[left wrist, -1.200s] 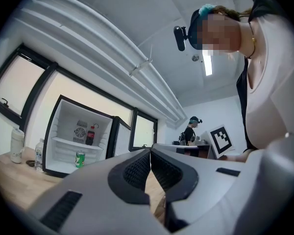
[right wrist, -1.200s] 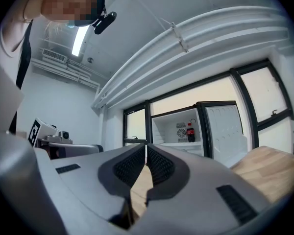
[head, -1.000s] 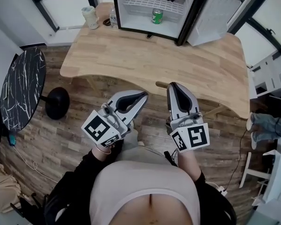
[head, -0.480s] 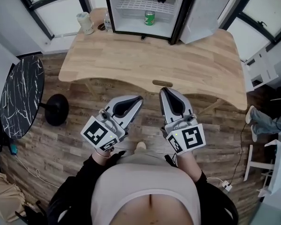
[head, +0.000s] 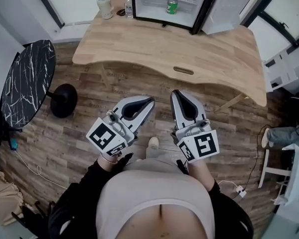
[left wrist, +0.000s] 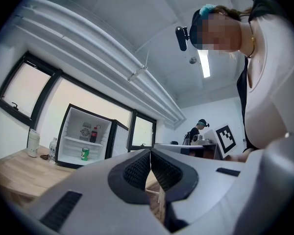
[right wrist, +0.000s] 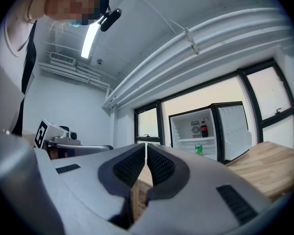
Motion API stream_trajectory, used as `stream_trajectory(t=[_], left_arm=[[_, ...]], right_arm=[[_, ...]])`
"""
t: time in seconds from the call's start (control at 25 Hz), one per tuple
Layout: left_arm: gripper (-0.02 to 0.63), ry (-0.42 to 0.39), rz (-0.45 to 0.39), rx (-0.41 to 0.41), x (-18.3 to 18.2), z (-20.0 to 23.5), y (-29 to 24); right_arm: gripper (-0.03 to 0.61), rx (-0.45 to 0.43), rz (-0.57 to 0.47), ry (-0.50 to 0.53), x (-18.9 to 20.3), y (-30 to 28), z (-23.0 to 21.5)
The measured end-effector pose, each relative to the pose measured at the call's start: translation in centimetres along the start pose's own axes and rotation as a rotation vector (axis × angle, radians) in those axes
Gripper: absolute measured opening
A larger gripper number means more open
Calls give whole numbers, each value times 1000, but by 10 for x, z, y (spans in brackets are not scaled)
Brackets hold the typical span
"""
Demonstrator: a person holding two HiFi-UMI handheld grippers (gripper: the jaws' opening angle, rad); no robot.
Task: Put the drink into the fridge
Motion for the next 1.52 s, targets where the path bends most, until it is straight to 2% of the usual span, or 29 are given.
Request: stream_trajectory(t=[0.44,0.76,1.32,1.52], left_arm=[[8,-2,1,-4,-21,-60,82],[8,-9,-1,38,-30,-102,117],[8,-3,-26,35,-35,-128,120],[8,15,-26,30,-30,-131,116]], right_arm=[[34,28,-7,-12,-9,60,87],[34,66,-32,4,-25,102,127],[35,53,-17,30,-37,126,137],[31,67,4,-12,-33,132,132]])
Point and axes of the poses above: the fingertips, and each gripper's own axes: y backward along the fingers, z to its left, x out of its underside, the point moved 6 cm from there along y, backward along the fingers, and after that the axes turned 13 degrees about -z, right-handed, at the moved point
